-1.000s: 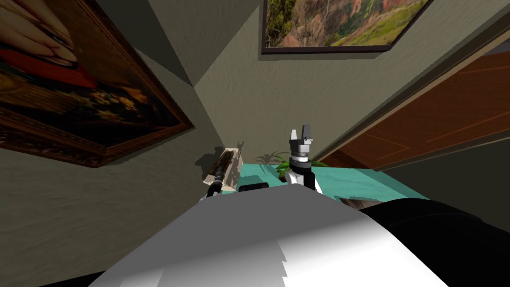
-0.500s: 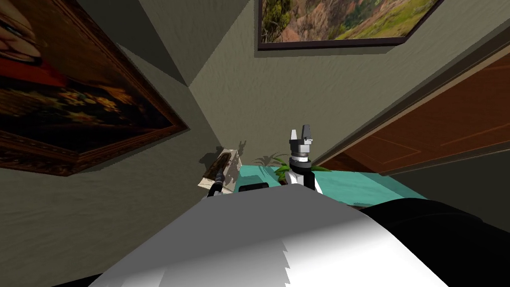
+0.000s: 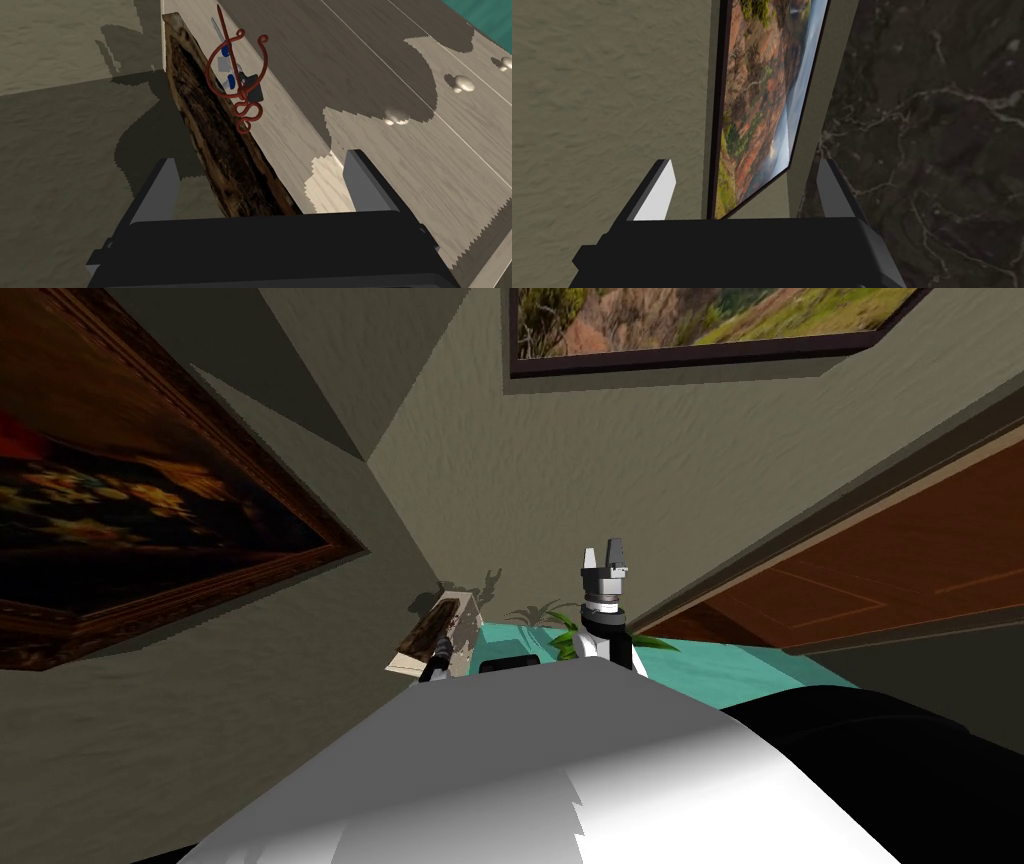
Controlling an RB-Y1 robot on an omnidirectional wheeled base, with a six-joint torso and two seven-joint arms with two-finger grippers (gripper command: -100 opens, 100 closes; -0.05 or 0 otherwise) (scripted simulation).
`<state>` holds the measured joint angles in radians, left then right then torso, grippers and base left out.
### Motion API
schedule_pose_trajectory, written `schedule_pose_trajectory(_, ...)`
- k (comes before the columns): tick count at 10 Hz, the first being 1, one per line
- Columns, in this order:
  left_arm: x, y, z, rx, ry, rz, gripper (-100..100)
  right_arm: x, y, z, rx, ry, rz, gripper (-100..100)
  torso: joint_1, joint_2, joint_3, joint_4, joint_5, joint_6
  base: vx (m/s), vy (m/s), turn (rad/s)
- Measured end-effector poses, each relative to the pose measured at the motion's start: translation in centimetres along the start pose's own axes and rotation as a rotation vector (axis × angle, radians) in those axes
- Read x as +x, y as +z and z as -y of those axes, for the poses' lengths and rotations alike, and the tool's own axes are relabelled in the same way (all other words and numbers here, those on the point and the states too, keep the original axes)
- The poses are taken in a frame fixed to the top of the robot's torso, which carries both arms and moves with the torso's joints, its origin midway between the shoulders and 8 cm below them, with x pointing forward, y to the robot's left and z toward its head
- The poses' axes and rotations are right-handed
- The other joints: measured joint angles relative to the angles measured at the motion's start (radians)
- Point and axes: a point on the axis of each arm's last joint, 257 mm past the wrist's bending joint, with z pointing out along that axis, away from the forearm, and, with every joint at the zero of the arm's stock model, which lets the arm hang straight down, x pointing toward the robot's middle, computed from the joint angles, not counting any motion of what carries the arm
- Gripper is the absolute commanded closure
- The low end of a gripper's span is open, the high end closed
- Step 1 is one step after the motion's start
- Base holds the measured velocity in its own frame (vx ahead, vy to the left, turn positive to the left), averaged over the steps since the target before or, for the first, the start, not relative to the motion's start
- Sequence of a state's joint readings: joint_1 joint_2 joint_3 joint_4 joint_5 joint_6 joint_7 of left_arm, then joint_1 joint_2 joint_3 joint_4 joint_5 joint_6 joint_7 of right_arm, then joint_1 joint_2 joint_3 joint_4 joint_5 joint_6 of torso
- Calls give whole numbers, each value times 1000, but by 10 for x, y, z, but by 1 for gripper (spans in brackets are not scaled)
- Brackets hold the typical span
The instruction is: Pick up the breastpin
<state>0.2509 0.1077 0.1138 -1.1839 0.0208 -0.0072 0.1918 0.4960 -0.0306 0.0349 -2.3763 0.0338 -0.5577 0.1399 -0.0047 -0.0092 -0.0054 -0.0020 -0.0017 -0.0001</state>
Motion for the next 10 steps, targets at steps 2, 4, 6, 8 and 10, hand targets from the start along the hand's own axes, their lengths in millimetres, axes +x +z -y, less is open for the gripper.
schedule_pose_trajectory(2,-2,7,-9,-34,-19,11,-100,0,0,0,0,0,0,0,2,4,2,1,0,0,69,-62,59)
schedule_pose_trajectory(4,-5,13,-21,-81,-46,27,-100,0,0,0,0,0,0,0,3,1,1,0,0,0,126,-46,77)
schedule_pose_trajectory(6,-11,18,-28,-121,-70,44,-100,0,0,0,0,0,0,0,4,-1,0,0,1,0,126,-19,67)
schedule_pose_trajectory(8,-22,24,-32,-152,-87,64,-100,0,0,0,0,0,0,0,9,0,0,0,2,0,154,80,86)
schedule_pose_trajectory(10,-31,28,-32,-166,-90,79,0,0,0,0,0,0,0,0,11,2,1,0,3,0,52,37,0)
